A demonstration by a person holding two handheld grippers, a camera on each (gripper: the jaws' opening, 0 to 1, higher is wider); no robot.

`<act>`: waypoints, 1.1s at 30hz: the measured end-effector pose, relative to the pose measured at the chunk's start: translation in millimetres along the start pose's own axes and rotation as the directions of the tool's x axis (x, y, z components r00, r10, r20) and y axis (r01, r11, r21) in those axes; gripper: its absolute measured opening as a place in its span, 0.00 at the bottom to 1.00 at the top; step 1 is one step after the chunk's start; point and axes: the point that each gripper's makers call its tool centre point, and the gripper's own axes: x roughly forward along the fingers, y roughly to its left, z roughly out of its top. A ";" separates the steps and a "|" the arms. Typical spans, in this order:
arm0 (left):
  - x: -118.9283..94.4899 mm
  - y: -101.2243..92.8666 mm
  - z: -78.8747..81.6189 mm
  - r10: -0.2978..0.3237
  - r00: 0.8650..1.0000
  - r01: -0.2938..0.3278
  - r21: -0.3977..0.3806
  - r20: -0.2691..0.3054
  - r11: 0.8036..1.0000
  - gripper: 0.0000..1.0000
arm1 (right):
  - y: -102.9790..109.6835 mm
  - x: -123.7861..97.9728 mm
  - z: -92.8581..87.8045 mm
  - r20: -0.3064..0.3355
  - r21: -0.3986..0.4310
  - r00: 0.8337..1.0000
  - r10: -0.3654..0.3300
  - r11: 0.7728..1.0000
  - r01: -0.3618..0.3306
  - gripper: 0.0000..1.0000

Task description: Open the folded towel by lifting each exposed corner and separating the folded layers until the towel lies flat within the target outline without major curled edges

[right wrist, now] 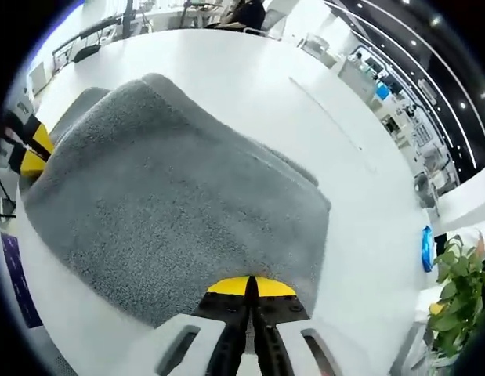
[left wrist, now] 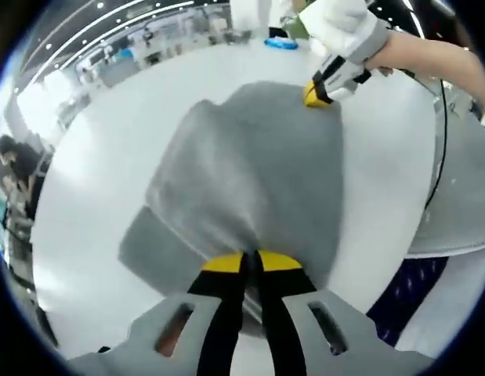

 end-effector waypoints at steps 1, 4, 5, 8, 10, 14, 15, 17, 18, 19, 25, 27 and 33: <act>-0.1 -0.9 0.0 -0.001 1.000 0.001 0.004 0.000 1.000 0.06 | -0.7 0.9 0.2 0.003 0.009 1.000 0.002 1.000 -0.003 0.00; -0.9 -6.5 -0.4 0.001 1.000 -0.001 0.023 0.005 1.000 0.06 | -2.3 2.1 1.0 0.007 0.030 1.000 0.008 1.000 -0.008 0.00; -1.1 -8.8 -0.5 0.003 1.000 -0.003 0.030 0.007 1.000 0.06 | -2.2 2.0 1.0 0.007 0.035 1.000 0.009 0.999 -0.009 0.00; -1.8 -13.6 -1.1 0.001 1.000 -0.002 0.037 0.007 0.999 0.06 | -1.9 1.6 1.1 0.005 0.051 1.000 0.013 0.999 -0.013 0.00; -2.9 -18.2 -1.9 -0.011 1.000 0.011 0.045 0.002 0.999 0.06 | -2.9 2.4 1.4 0.004 0.068 1.000 0.019 0.998 -0.019 0.00; -4.0 -27.0 -3.5 -0.029 1.000 0.029 0.057 -0.001 0.998 0.06 | -2.8 2.7 2.7 0.000 0.081 1.000 0.027 0.996 -0.027 0.00; -4.3 -30.6 -3.9 -0.033 0.999 0.033 0.060 0.000 0.998 0.06 | -2.7 3.0 3.6 -0.006 0.072 1.000 0.026 0.997 -0.026 0.00; -4.3 -33.8 -3.8 -0.035 0.999 0.035 0.064 -0.001 0.997 0.06 | -3.7 5.5 5.1 -0.012 0.060 1.000 0.022 0.998 -0.021 0.00; -4.3 -35.5 -3.6 -0.037 0.999 0.037 0.067 -0.002 0.997 0.06 | -4.3 6.5 5.8 -0.017 0.055 1.000 0.019 0.998 -0.018 0.00; -4.3 -37.9 -3.4 -0.040 0.999 0.040 0.069 -0.004 0.997 0.06 | -4.7 6.7 6.3 -0.019 0.051 1.000 0.017 0.999 -0.016 0.00; -4.3 -48.9 -3.2 -0.062 0.998 0.064 0.103 -0.023 0.993 0.06 | -7.2 7.9 7.6 -0.015 0.057 1.000 0.013 0.998 -0.012 0.00; -4.0 -53.3 -3.1 -0.072 0.997 0.075 0.115 -0.031 0.990 0.06 | -7.0 7.4 8.0 -0.010 0.059 1.000 0.016 0.998 -0.016 0.00; -3.1 -62.6 -2.2 -0.101 0.994 0.107 0.151 -0.046 0.983 0.06 | -8.6 10.3 9.8 -0.012 0.042 1.000 0.018 0.999 -0.017 0.00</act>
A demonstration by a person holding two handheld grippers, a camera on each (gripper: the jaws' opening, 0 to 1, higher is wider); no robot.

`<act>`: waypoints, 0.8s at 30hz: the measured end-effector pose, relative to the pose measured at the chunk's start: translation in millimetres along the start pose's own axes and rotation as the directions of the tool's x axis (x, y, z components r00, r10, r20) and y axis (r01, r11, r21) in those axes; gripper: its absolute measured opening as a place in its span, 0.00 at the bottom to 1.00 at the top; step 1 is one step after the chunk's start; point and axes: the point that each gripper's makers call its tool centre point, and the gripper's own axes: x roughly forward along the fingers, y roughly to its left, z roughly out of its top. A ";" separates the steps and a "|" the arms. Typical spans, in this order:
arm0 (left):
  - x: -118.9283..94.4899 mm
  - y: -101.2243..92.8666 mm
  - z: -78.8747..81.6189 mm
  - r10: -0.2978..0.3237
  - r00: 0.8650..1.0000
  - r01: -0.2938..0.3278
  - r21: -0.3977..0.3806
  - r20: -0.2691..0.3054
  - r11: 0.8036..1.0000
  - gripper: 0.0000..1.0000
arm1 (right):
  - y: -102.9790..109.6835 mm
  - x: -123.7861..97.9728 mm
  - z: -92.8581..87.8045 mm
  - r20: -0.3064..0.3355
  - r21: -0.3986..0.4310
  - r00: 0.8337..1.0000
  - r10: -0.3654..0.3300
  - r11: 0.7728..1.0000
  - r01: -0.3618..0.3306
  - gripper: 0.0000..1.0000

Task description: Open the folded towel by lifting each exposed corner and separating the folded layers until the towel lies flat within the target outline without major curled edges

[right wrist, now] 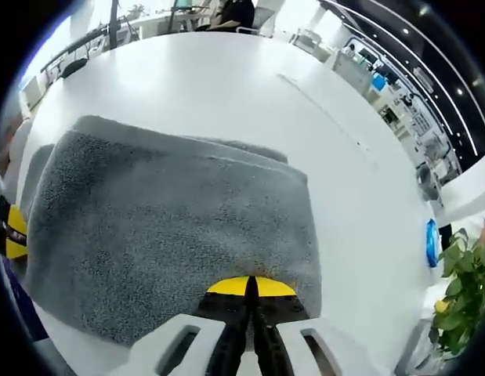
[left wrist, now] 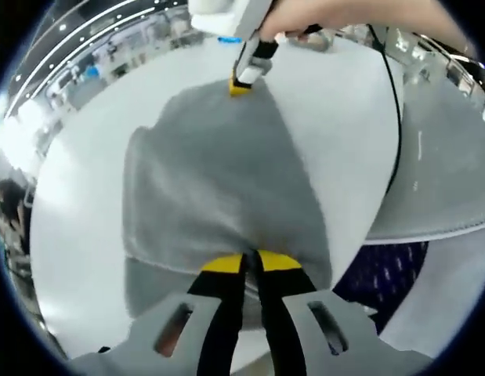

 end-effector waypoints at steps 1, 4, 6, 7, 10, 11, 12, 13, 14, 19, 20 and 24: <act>0.8 -3.6 1.2 -0.013 1.000 0.013 0.006 -0.001 1.000 0.06 | -0.4 0.6 0.9 -0.003 -0.011 1.000 -0.003 1.000 0.003 0.00; 2.6 -9.6 3.9 -0.026 1.000 0.026 0.022 -0.003 0.999 0.06 | -2.0 2.2 3.2 -0.009 -0.020 1.000 -0.007 1.000 0.007 0.00; 3.7 -12.9 5.6 -0.035 0.999 0.035 0.027 -0.005 0.999 0.06 | -3.5 3.0 4.2 -0.011 -0.027 1.000 -0.009 1.000 0.009 0.00; 4.4 -15.7 6.9 -0.042 0.999 0.042 0.029 -0.006 0.999 0.06 | -4.4 3.5 4.7 -0.013 -0.032 1.000 -0.009 0.999 0.009 0.00; 6.5 -23.0 10.3 -0.066 0.998 0.066 0.044 -0.009 0.997 0.06 | -5.8 3.7 6.2 -0.012 -0.038 1.000 -0.009 0.999 0.008 0.00; 6.9 -24.9 11.4 -0.073 0.997 0.073 0.046 -0.008 0.996 0.06 | -6.8 4.4 7.2 -0.012 -0.041 1.000 -0.008 0.999 0.007 0.00; 7.4 -26.7 12.4 -0.080 0.997 0.081 0.048 -0.008 0.996 0.06 | -7.4 4.8 7.8 -0.013 -0.045 1.000 -0.007 0.999 0.007 0.00; 8.3 -29.2 14.1 -0.090 0.996 0.090 0.048 -0.006 0.995 0.06 | -8.2 5.3 8.5 -0.013 -0.047 1.000 -0.007 0.999 0.006 0.00; 9.0 -30.8 15.3 -0.097 0.995 0.097 0.045 -0.004 0.994 0.06 | -9.7 6.7 9.7 -0.015 -0.047 1.000 -0.004 0.999 0.004 0.00; 13.0 -41.8 22.2 -0.131 0.991 0.131 0.066 -0.006 0.989 0.06 | -12.5 8.7 11.8 -0.014 -0.049 1.000 0.000 0.999 0.000 0.00; 13.6 -43.5 23.4 -0.136 0.991 0.136 0.071 -0.008 0.988 0.06 | -12.8 9.1 12.1 -0.014 -0.052 1.000 -0.001 0.999 0.000 0.00; 16.7 -51.3 28.2 -0.153 0.988 0.153 0.088 -0.008 0.984 0.06 | -14.8 10.8 14.0 -0.011 -0.062 1.000 -0.007 0.998 0.006 0.00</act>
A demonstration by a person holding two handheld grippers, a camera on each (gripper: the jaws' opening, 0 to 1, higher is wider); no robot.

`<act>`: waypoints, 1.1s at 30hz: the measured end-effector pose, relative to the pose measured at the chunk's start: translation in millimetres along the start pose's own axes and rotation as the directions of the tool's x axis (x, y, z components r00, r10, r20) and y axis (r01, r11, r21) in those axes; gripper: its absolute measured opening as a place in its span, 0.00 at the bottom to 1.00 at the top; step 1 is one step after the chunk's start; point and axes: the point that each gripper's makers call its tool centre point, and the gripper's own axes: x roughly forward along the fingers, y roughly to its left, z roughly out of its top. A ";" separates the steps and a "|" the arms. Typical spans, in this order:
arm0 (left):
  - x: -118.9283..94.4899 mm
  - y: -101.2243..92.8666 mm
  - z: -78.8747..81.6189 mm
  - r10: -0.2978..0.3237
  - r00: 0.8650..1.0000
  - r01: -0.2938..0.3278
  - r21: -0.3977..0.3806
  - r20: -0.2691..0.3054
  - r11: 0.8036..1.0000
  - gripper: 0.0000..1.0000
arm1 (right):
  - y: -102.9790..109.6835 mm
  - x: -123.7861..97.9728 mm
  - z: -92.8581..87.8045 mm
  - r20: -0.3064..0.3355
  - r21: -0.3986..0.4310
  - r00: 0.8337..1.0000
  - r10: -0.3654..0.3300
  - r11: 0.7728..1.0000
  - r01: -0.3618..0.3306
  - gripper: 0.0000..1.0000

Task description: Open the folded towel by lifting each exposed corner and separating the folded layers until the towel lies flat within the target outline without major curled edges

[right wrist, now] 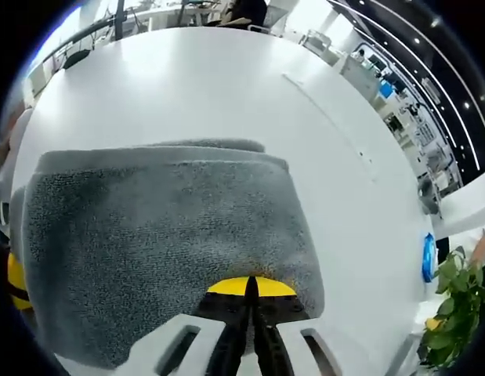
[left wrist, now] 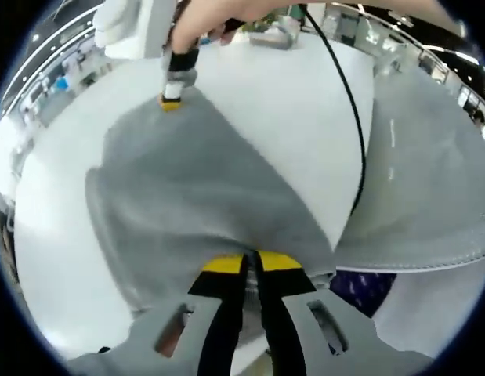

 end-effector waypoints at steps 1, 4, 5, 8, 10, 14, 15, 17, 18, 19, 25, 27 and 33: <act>1.0 -2.4 1.4 -0.005 1.000 0.005 0.007 0.001 1.000 0.06 | -0.5 0.3 0.4 0.000 -0.001 1.000 -0.001 1.000 0.001 0.00; 3.1 -6.6 4.5 -0.014 1.000 0.014 0.023 0.003 1.000 0.06 | -1.3 0.6 1.2 -0.002 -0.007 1.000 -0.002 1.000 0.002 0.00; 3.8 -7.5 5.6 -0.017 1.000 0.017 0.028 0.002 0.999 0.06 | -1.7 1.1 1.4 -0.003 -0.009 1.000 -0.001 1.000 0.001 0.00; 5.3 -9.8 7.6 -0.020 1.000 0.021 0.056 -0.008 0.998 0.05 | -2.5 1.6 2.4 -0.004 -0.014 1.000 0.001 1.000 -0.001 0.00; 6.6 -11.7 9.5 -0.022 1.000 0.023 0.073 -0.013 0.997 0.05 | -3.0 1.4 3.2 -0.002 -0.014 1.000 0.005 1.000 -0.005 0.00; 8.6 -14.1 12.5 -0.027 0.999 0.028 0.090 -0.020 0.995 0.05 | -4.5 2.4 4.1 0.010 -0.001 1.000 0.016 1.000 -0.016 0.00; 8.8 -14.6 12.9 -0.027 0.999 0.029 0.095 -0.021 0.995 0.05 | -4.7 2.6 4.4 0.010 0.001 1.000 0.018 1.000 -0.018 0.00; 9.3 -15.6 13.7 -0.023 0.999 0.026 0.115 -0.024 0.993 0.05 | -4.9 2.9 5.1 0.009 -0.001 1.000 0.021 1.000 -0.021 0.00; 9.6 -16.0 14.3 -0.020 1.000 0.023 0.121 -0.023 0.992 0.05 | -5.0 3.4 5.5 0.008 -0.004 1.000 0.022 1.000 -0.022 0.00; 10.3 -16.9 15.3 -0.018 1.000 0.020 0.126 -0.018 0.992 0.05 | -5.4 4.1 6.3 0.004 -0.018 1.000 0.023 1.000 -0.023 0.00; 12.9 -19.1 19.8 -0.012 1.000 0.015 0.141 -0.017 0.990 0.05 | -7.0 4.9 8.3 -0.011 -0.056 0.999 0.039 0.998 -0.039 0.00; 13.5 -19.5 20.7 -0.012 1.000 0.014 0.146 -0.016 0.989 0.05 | -8.1 5.8 8.8 -0.012 -0.049 0.999 0.042 0.998 -0.042 0.00; 15.8 -22.0 24.7 -0.007 1.000 0.010 0.185 -0.017 0.983 0.05 | -8.5 4.8 9.2 -0.010 -0.056 0.999 0.049 0.997 -0.049 0.00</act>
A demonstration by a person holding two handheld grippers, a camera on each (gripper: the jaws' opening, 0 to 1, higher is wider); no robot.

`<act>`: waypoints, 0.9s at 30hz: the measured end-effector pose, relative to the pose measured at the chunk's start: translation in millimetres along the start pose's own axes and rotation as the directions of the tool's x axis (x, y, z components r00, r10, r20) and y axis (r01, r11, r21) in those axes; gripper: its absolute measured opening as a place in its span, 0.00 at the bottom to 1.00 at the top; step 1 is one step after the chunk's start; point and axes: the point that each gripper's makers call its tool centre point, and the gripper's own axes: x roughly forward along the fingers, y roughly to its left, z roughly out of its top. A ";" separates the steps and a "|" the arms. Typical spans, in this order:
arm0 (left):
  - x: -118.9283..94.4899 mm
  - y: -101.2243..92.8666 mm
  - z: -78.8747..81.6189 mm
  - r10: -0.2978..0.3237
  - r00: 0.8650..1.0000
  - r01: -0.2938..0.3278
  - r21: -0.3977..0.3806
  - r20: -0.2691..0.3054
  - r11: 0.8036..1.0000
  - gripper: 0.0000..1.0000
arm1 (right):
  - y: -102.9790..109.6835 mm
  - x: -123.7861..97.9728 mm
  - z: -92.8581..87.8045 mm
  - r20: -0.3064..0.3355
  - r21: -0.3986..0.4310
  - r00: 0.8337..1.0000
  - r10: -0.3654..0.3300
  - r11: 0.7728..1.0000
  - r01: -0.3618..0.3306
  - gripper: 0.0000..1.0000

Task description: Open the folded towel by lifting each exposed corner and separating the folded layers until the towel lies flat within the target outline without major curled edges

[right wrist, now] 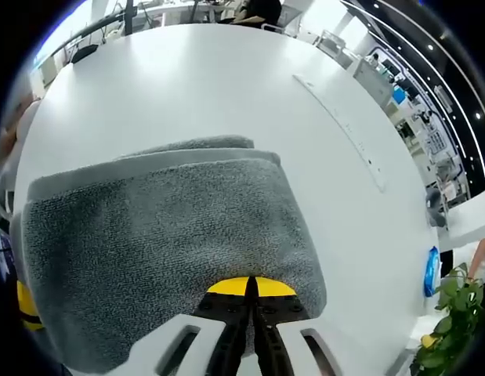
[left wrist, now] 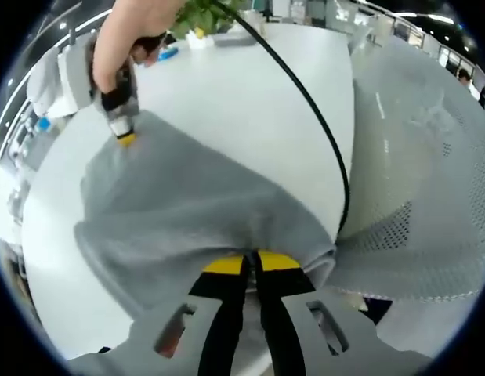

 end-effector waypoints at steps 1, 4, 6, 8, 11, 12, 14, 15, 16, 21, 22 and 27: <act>0.5 0.1 0.8 -0.001 1.000 0.001 -0.003 0.000 1.000 0.05 | -0.7 0.6 0.1 0.003 0.003 1.000 0.002 1.000 -0.002 0.00; 1.0 0.0 1.5 -0.003 1.000 0.003 -0.012 -0.001 1.000 0.05 | -1.5 1.3 0.3 0.008 0.010 1.000 0.007 1.000 -0.007 0.00; 1.1 -0.5 1.9 -0.003 1.000 0.003 -0.010 -0.003 1.000 0.05 | -0.8 0.9 0.2 0.008 0.010 1.000 0.010 1.000 -0.010 0.00; 1.3 -0.6 2.4 -0.002 1.000 0.002 -0.012 -0.001 1.000 0.05 | -1.6 2.0 0.6 0.006 0.004 1.000 0.010 1.000 -0.010 0.00; 1.8 -0.6 3.5 0.003 1.000 -0.003 -0.022 0.005 1.000 0.05 | -1.7 1.8 1.1 0.001 -0.005 1.000 0.009 1.000 -0.009 0.00; 1.8 -0.9 3.5 0.007 1.000 -0.007 -0.019 0.003 1.000 0.05 | -1.8 1.7 1.2 -0.001 -0.005 1.000 0.010 1.000 -0.010 0.00; 1.8 -0.9 3.6 0.010 1.000 -0.010 -0.014 0.001 1.000 0.05 | -2.2 2.2 1.4 -0.003 -0.005 1.000 0.011 1.000 -0.011 0.00; 1.9 -0.8 3.7 0.011 1.000 -0.011 -0.013 0.000 1.000 0.05 | -2.2 1.8 1.6 -0.004 -0.008 1.000 0.011 1.000 -0.011 0.00; 1.8 -0.6 3.6 0.012 1.000 -0.012 -0.016 0.000 1.000 0.05 | -2.2 1.8 1.7 -0.004 -0.010 1.000 0.011 1.000 -0.011 0.00; 1.9 1.1 3.6 0.037 0.999 -0.035 -0.104 0.012 0.994 0.05 | -1.9 1.8 1.7 0.007 -0.012 1.000 0.001 1.000 -0.001 0.00; 2.2 -0.3 3.9 0.039 0.999 -0.038 -0.095 0.014 0.995 0.05 | -1.6 1.7 1.5 0.011 -0.014 1.000 -0.003 1.000 0.004 0.00; 1.6 0.7 4.5 0.011 0.998 -0.003 -0.128 0.055 0.992 0.05 | -1.6 2.0 1.6 0.026 -0.047 0.999 -0.029 0.998 0.031 0.00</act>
